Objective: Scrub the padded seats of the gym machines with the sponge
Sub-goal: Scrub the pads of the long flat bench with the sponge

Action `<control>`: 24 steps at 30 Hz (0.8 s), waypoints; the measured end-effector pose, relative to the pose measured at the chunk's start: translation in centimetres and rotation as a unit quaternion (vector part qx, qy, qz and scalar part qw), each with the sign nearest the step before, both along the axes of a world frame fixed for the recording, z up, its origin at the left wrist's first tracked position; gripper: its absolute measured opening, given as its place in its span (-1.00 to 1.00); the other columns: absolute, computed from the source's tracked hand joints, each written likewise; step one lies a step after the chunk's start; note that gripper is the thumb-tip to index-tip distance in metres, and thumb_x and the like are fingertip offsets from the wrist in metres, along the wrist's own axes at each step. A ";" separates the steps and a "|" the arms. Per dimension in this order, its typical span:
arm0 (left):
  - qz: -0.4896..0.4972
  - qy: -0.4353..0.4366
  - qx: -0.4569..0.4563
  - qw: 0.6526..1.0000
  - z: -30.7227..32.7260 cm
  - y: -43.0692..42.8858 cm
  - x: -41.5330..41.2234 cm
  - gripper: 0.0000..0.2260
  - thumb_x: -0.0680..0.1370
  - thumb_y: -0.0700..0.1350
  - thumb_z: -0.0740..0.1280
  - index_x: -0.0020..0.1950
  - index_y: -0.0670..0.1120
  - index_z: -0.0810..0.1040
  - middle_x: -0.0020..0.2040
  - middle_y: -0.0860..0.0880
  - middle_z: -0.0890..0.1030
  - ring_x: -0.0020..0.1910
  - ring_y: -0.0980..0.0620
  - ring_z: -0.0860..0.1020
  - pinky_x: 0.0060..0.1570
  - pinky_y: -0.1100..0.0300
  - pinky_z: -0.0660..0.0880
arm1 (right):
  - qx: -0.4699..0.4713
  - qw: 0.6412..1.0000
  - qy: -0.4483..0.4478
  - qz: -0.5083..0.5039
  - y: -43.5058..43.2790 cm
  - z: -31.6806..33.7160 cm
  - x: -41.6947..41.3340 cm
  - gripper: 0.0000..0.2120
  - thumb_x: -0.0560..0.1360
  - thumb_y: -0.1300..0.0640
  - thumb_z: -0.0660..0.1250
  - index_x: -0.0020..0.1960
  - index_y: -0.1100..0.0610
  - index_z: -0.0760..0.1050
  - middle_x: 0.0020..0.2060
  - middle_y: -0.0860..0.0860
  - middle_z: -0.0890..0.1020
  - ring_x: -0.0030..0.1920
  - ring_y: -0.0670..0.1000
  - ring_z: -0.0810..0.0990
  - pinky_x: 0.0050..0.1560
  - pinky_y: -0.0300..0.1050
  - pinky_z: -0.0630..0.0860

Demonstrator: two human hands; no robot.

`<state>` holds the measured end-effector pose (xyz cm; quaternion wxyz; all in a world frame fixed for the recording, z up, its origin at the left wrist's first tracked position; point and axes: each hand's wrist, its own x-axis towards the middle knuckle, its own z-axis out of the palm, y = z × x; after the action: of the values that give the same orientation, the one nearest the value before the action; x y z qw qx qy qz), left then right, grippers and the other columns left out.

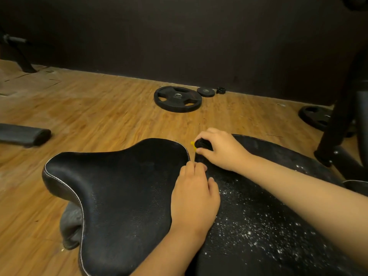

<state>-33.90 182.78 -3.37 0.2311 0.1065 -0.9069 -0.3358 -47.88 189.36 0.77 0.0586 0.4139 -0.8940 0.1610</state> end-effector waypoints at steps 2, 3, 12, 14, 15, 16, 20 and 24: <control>-0.001 -0.003 -0.001 1.000 0.1 0.0 -0.1 -0.76 0.62 -0.02 0.18 0.27 -0.01 0.43 0.16 0.10 0.41 0.14 0.16 0.41 0.07 0.24 0.44 | 0.019 0.999 -0.016 0.030 1.0 0.5 -0.4 -0.75 0.54 0.05 0.33 0.20 0.05 0.52 0.05 0.00 0.54 0.06 -0.02 0.51 0.09 -0.10 0.46; 0.000 -0.004 0.002 1.000 0.1 0.0 -0.1 -0.75 0.62 -0.01 0.18 0.27 -0.01 0.43 0.17 0.11 0.41 0.15 0.16 0.41 0.08 0.25 0.43 | 0.028 0.999 -0.009 0.016 1.3 0.8 -1.4 -0.74 0.54 0.06 0.32 0.22 0.06 0.50 0.06 0.01 0.54 0.07 -0.02 0.51 0.09 -0.14 0.44; 0.005 0.005 -0.011 1.000 -0.1 -0.1 -0.1 -0.75 0.61 -0.02 0.18 0.25 -0.04 0.45 0.15 0.08 0.44 0.15 0.14 0.40 0.04 0.26 0.40 | -0.002 0.999 -0.020 0.046 -0.2 -0.3 0.3 -0.77 0.53 0.07 0.33 0.18 0.05 0.53 0.02 0.00 0.55 0.04 -0.05 0.51 0.06 -0.14 0.44; 0.002 0.005 -0.012 1.000 -0.1 0.0 -0.1 -0.75 0.61 -0.03 0.19 0.26 -0.04 0.45 0.16 0.07 0.44 0.16 0.13 0.40 0.04 0.25 0.40 | 0.007 0.998 -0.016 0.055 0.9 -0.1 0.2 -0.75 0.54 0.06 0.33 0.21 0.04 0.52 0.03 -0.02 0.54 0.04 -0.07 0.50 0.07 -0.17 0.44; 0.001 0.005 -0.011 1.000 -0.1 0.0 0.0 -0.74 0.61 -0.03 0.19 0.27 -0.04 0.45 0.17 0.07 0.44 0.17 0.13 0.41 0.05 0.25 0.40 | 0.014 0.999 -0.004 0.030 1.2 0.1 -0.9 -0.74 0.54 0.06 0.32 0.22 0.05 0.51 0.05 -0.01 0.54 0.06 -0.05 0.50 0.08 -0.16 0.44; 0.000 0.003 -0.012 1.000 0.0 0.0 0.1 -0.74 0.61 -0.02 0.19 0.28 -0.03 0.44 0.18 0.08 0.44 0.17 0.13 0.41 0.05 0.25 0.39 | 0.016 1.000 0.007 -0.012 1.5 0.4 -2.4 -0.73 0.55 0.07 0.31 0.23 0.06 0.49 0.07 0.01 0.53 0.09 -0.02 0.50 0.09 -0.16 0.43; 0.007 0.005 -0.013 1.000 -0.1 -0.1 0.1 -0.74 0.60 -0.02 0.21 0.26 -0.02 0.46 0.16 0.08 0.46 0.16 0.12 0.44 0.03 0.24 0.41 | -0.017 0.991 0.032 -0.130 0.9 0.2 -5.2 -0.73 0.56 0.08 0.31 0.24 0.10 0.48 0.10 0.08 0.52 0.13 0.07 0.50 0.09 -0.08 0.44; 0.008 0.006 -0.021 1.000 -0.2 -0.1 0.0 -0.75 0.59 -0.01 0.21 0.25 -0.02 0.46 0.15 0.09 0.46 0.15 0.13 0.43 0.00 0.27 0.37 | -0.033 0.999 -0.016 0.010 1.7 -0.9 -0.2 -0.74 0.54 0.06 0.33 0.22 0.06 0.51 0.05 -0.01 0.54 0.07 -0.05 0.50 0.07 -0.15 0.44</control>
<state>-33.92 182.68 -3.56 0.2414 0.1074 -0.9113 -0.3157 -48.07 191.10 -0.14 0.0566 0.4183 -0.8848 0.1972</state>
